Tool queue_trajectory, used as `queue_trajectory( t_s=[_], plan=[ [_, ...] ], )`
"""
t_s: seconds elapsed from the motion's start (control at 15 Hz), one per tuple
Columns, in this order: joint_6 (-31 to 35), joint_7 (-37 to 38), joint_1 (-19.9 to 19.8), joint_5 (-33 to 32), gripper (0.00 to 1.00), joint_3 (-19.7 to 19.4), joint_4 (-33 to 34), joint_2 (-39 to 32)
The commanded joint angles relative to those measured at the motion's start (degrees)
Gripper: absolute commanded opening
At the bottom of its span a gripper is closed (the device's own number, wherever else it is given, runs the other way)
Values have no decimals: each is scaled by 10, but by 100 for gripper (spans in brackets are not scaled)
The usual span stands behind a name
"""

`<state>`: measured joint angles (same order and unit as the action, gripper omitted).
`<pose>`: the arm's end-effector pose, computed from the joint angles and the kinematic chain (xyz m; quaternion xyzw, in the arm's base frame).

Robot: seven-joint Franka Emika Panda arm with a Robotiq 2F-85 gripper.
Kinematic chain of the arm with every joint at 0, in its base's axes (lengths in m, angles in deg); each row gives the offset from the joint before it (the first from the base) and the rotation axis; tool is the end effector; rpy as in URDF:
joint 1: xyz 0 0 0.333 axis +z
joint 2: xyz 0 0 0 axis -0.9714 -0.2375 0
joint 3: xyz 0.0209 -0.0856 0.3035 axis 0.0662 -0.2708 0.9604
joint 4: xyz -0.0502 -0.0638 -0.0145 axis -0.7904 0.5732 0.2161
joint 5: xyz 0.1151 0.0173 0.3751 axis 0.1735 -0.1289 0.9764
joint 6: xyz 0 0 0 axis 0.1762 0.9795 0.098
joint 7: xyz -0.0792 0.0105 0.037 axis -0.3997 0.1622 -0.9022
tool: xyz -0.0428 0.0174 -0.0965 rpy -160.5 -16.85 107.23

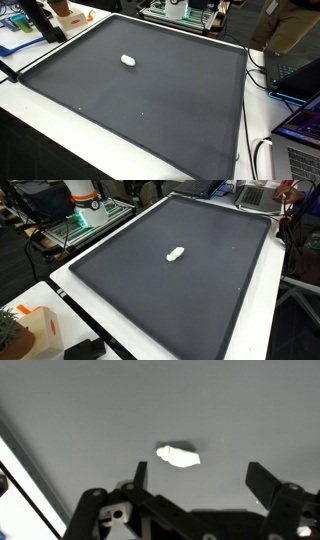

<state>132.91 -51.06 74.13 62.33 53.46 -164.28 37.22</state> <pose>0.4116 0.0034 0.3729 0.9901 -0.0724 0.1201 0.0051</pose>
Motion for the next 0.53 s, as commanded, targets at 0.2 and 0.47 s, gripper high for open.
queue_trajectory(
  t_s=[0.2,0.47],
  plan=[
    [92,-56,-10,-17,100,-20,-46,-20],
    [131,-55,2,0,100,-22,-41,-42]
  ],
)
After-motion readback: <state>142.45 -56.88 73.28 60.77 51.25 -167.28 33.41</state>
